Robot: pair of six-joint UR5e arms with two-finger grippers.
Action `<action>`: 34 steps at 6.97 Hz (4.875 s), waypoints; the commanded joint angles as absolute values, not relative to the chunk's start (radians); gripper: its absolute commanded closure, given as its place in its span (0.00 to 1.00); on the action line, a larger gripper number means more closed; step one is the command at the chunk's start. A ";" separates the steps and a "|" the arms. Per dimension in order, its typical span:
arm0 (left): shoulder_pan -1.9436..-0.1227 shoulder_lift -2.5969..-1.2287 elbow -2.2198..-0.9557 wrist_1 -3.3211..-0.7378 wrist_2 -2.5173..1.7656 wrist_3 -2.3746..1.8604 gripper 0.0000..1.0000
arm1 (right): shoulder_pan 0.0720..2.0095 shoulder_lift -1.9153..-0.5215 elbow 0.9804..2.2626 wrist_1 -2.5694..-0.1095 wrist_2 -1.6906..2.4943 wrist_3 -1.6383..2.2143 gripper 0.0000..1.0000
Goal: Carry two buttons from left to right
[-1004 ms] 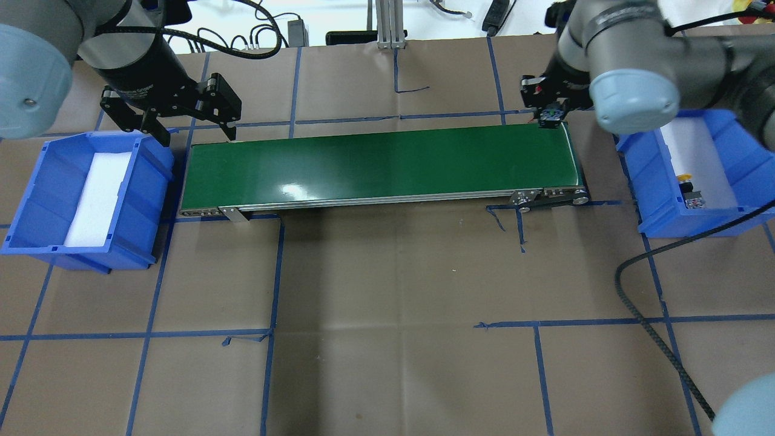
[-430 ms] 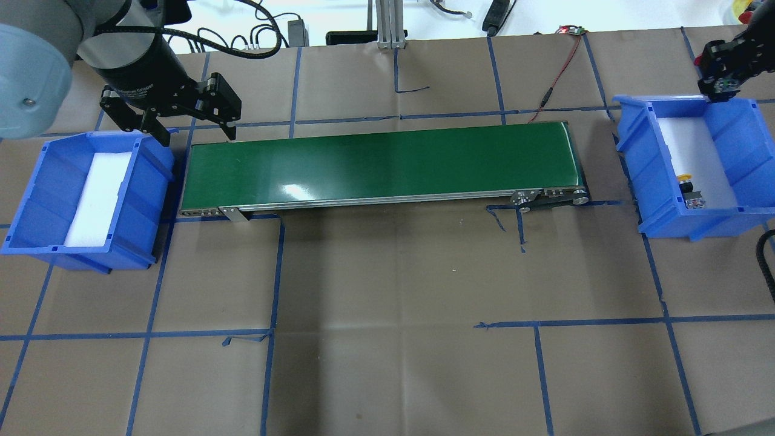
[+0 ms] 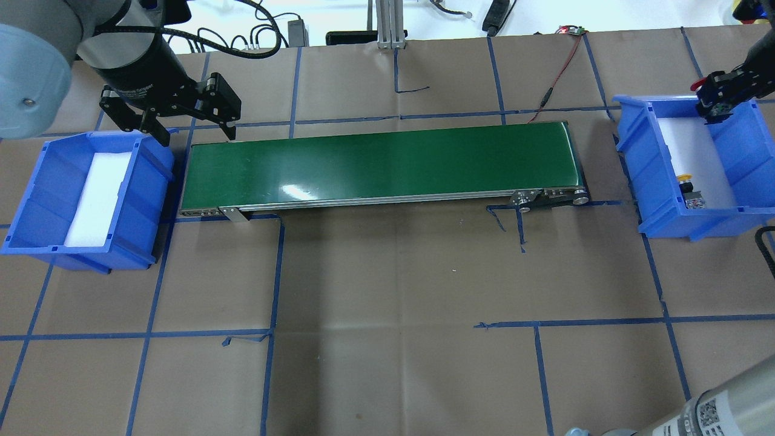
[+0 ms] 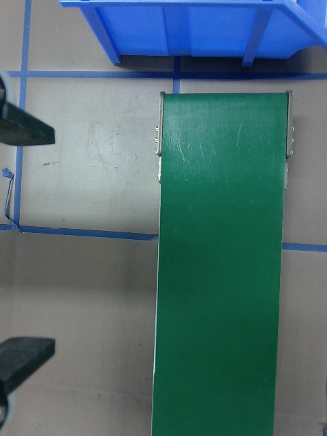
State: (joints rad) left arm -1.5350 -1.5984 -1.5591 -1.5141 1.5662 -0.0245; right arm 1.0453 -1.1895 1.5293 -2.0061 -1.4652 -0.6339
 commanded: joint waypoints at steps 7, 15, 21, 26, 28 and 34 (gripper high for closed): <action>-1.536 -1.598 -1.559 -1.514 1.566 -0.025 0.00 | 1.008 -1.083 1.654 -2.174 -1.463 -0.632 0.93; -1.536 -1.598 -1.559 -1.514 1.566 -0.025 0.00 | 1.009 -1.081 1.626 -2.172 -1.396 -0.621 0.03; -1.536 -1.598 -1.557 -1.514 1.565 -0.026 0.00 | 1.023 -1.372 1.591 -2.070 -1.401 -0.623 0.00; -1.536 -1.600 -1.555 -1.514 1.565 -0.029 0.00 | 1.356 -1.558 1.577 -1.842 -1.422 -0.220 0.00; -1.536 -1.600 -1.554 -1.514 1.565 -0.031 0.00 | 1.559 -1.574 1.578 -1.759 -1.497 -0.055 0.00; -1.536 -1.600 -1.555 -1.514 1.565 -0.032 0.00 | 1.612 -1.617 1.609 -1.684 -1.520 0.021 0.00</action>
State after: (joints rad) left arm -1.5355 -1.6001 -1.5542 -1.5140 1.5647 -0.0322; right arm 1.6116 -1.6213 1.6079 -1.6835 -1.5189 0.0209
